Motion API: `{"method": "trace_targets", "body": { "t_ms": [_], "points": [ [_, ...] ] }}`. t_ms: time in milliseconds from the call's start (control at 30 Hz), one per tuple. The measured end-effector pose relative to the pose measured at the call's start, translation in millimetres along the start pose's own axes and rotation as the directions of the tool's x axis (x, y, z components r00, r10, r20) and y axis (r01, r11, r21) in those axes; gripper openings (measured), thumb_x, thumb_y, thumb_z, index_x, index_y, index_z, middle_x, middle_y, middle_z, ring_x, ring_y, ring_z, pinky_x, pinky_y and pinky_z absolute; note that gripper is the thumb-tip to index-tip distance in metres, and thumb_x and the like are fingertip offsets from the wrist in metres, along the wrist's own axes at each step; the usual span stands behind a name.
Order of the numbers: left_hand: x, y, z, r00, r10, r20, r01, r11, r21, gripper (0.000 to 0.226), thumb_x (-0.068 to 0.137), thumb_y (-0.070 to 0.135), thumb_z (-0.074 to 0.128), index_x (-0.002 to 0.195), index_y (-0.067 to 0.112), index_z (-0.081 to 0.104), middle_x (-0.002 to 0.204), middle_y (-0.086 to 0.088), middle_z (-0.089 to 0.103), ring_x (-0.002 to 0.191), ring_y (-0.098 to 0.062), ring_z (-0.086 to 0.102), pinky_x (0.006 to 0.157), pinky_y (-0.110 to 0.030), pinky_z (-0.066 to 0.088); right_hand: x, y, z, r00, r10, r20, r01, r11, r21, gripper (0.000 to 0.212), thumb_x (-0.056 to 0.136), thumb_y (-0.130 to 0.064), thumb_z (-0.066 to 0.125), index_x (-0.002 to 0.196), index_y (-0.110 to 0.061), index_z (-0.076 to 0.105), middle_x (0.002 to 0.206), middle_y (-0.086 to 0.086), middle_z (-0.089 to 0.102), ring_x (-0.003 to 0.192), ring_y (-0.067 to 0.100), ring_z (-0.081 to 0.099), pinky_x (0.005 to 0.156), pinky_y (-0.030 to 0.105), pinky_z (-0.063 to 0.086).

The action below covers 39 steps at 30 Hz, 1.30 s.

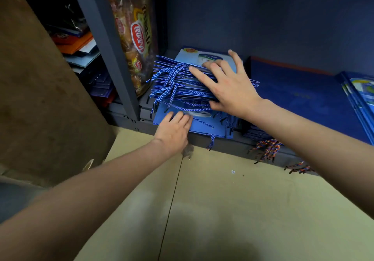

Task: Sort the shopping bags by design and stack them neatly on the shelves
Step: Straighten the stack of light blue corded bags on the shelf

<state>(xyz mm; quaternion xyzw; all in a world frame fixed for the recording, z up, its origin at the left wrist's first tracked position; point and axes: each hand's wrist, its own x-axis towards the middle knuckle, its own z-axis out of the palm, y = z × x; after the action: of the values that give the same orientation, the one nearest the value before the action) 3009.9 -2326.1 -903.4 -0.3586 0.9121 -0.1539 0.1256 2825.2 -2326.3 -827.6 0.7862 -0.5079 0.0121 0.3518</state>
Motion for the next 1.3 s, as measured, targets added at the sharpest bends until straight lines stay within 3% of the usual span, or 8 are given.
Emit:
{"method": "trace_targets", "body": {
  "t_ms": [200, 333, 567, 767, 867, 967, 1133, 1300],
  "points": [
    [23.0, 40.3, -16.2, 0.958, -0.247, 0.145, 0.278, 0.924, -0.263, 0.065, 0.094, 0.035, 0.047, 0.144, 0.004, 0.020, 0.132, -0.011, 0.029, 0.123, -0.025, 0.029, 0.097, -0.033, 0.030, -1.4, -0.1, 3.2, 1.000, -0.006, -0.009, 0.006, 1.000, 0.004, 0.104, 0.060, -0.042, 0.080, 0.147, -0.016, 0.030, 0.123, 0.016, 0.054, 0.110, 0.034, 0.053, 0.107, 0.060, 0.024],
    [34.4, 43.5, -11.7, 0.935, -0.239, 0.262, 0.313, 0.903, -0.295, 0.088, 0.091, 0.048, 0.049, 0.149, 0.006, -0.002, 0.154, -0.012, 0.009, 0.143, -0.029, 0.005, 0.117, -0.042, 0.002, -1.7, 1.4, 4.0, 1.000, 0.000, -0.021, 0.000, 1.000, 0.014, 0.105, 0.059, -0.043, 0.080, 0.147, -0.015, 0.031, 0.122, 0.016, 0.054, 0.109, 0.034, 0.053, 0.107, 0.059, 0.025],
    [19.5, 22.5, -0.5, 0.997, -0.046, 0.061, 0.061, 0.961, -0.271, 0.078, 0.095, 0.039, 0.038, 0.150, 0.006, -0.006, 0.158, -0.010, 0.002, 0.146, -0.025, 0.000, 0.116, -0.043, -0.008, -3.2, 0.3, 9.2, 1.000, 0.006, -0.018, -0.005, 0.999, 0.032, 0.106, 0.057, -0.044, 0.080, 0.147, -0.016, 0.031, 0.121, 0.015, 0.055, 0.108, 0.033, 0.054, 0.106, 0.059, 0.026],
    [-36.2, 2.6, 38.9, 0.973, 0.158, -0.165, -0.177, 0.979, -0.104, 0.062, 0.077, 0.030, 0.043, 0.130, 0.001, 0.054, 0.138, -0.018, 0.049, 0.129, -0.028, 0.048, 0.110, -0.042, 0.023, -3.6, -0.4, 10.4, 1.000, -0.007, 0.000, 0.007, 0.999, 0.033, 0.109, 0.056, -0.044, 0.081, 0.147, -0.015, 0.030, 0.122, 0.016, 0.054, 0.109, 0.033, 0.053, 0.107, 0.059, 0.025],
    [-46.6, -5.3, 43.5, 0.974, 0.208, -0.084, -0.216, 0.972, -0.092, 0.072, 0.070, 0.031, 0.064, 0.133, -0.003, 0.050, 0.142, -0.019, 0.043, 0.131, -0.029, 0.045, 0.109, -0.041, 0.021, -4.0, -0.6, 10.3, 1.000, -0.006, 0.002, 0.006, 0.999, 0.032, 0.109, 0.055, -0.044, 0.081, 0.147, -0.015, 0.030, 0.121, 0.017, 0.054, 0.108, 0.034, 0.054, 0.106, 0.060, 0.026],
    [-42.7, -3.2, 34.5, 0.987, 0.151, -0.056, -0.159, 0.974, -0.161, 0.068, 0.078, 0.033, 0.037, 0.134, -0.004, 0.048, 0.140, -0.022, 0.045, 0.130, -0.031, 0.045, 0.112, -0.044, 0.029, -5.4, -2.6, 11.5, 1.000, -0.003, 0.027, 0.002, 0.999, 0.045, 0.110, 0.056, -0.045, 0.082, 0.148, -0.016, 0.028, 0.123, 0.017, 0.054, 0.109, 0.035, 0.053, 0.106, 0.060, 0.025],
    [-15.9, -4.4, 23.5, 0.996, 0.056, 0.072, -0.030, 0.947, -0.319, 0.073, 0.098, 0.043, 0.026, 0.149, 0.004, -0.008, 0.158, -0.016, -0.003, 0.146, -0.025, -0.003, 0.114, -0.032, -0.010, -3.5, 0.1, 7.6, 0.988, 0.040, 0.149, -0.060, 0.989, 0.132, 0.119, 0.054, -0.055, 0.082, 0.150, -0.024, 0.020, 0.136, 0.017, 0.045, 0.123, 0.037, 0.044, 0.110, 0.061, 0.010],
    [-0.3, -14.4, 14.5, 0.988, 0.095, 0.122, -0.045, 0.932, -0.359, 0.074, 0.098, 0.046, 0.030, 0.150, 0.005, -0.003, 0.156, -0.014, 0.012, 0.143, -0.026, 0.011, 0.117, -0.035, -0.001, -4.6, -2.5, 6.6, 0.981, 0.059, 0.187, -0.087, 0.985, 0.146, 0.120, 0.052, -0.059, 0.081, 0.150, -0.025, 0.020, 0.140, 0.018, 0.042, 0.127, 0.038, 0.041, 0.110, 0.061, 0.009]
  ]
}}
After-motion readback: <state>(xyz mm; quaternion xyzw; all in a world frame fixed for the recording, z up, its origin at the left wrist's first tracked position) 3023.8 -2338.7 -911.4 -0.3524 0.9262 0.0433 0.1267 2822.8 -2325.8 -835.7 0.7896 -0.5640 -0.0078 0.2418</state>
